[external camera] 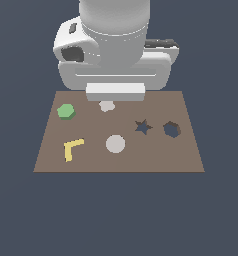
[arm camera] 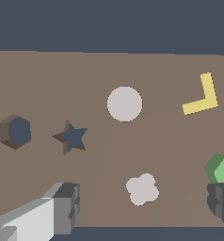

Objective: Insert a designated object into the corresponding slot on a board.

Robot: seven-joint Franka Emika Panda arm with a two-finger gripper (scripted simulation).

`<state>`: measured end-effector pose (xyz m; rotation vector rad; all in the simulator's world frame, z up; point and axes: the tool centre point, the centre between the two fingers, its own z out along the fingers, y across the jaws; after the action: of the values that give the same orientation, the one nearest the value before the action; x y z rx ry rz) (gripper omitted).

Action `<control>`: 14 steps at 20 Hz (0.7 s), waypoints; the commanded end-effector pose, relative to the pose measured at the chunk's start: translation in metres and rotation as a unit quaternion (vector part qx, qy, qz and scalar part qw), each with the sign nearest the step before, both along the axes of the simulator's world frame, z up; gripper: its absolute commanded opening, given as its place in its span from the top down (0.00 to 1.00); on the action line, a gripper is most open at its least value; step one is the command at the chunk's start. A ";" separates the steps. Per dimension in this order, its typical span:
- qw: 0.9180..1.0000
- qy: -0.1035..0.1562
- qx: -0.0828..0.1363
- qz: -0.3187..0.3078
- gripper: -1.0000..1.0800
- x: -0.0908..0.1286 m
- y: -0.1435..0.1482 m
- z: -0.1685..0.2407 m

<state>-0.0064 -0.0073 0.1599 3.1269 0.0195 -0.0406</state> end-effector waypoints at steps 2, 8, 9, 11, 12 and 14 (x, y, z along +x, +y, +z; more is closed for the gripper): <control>1.000 0.000 0.000 0.000 0.04 0.000 0.000 0.000; 1.000 -0.001 0.000 0.010 0.04 -0.004 -0.007 -0.005; 1.000 -0.001 0.001 0.013 0.04 -0.005 -0.010 -0.006; 1.000 -0.001 0.001 0.020 0.04 -0.008 -0.015 -0.010; 1.000 -0.001 0.001 0.024 0.04 -0.009 -0.018 -0.012; 0.999 -0.002 0.001 0.034 0.04 -0.013 -0.026 -0.017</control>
<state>-0.0165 -0.0275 0.1465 3.1270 0.1044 -0.0349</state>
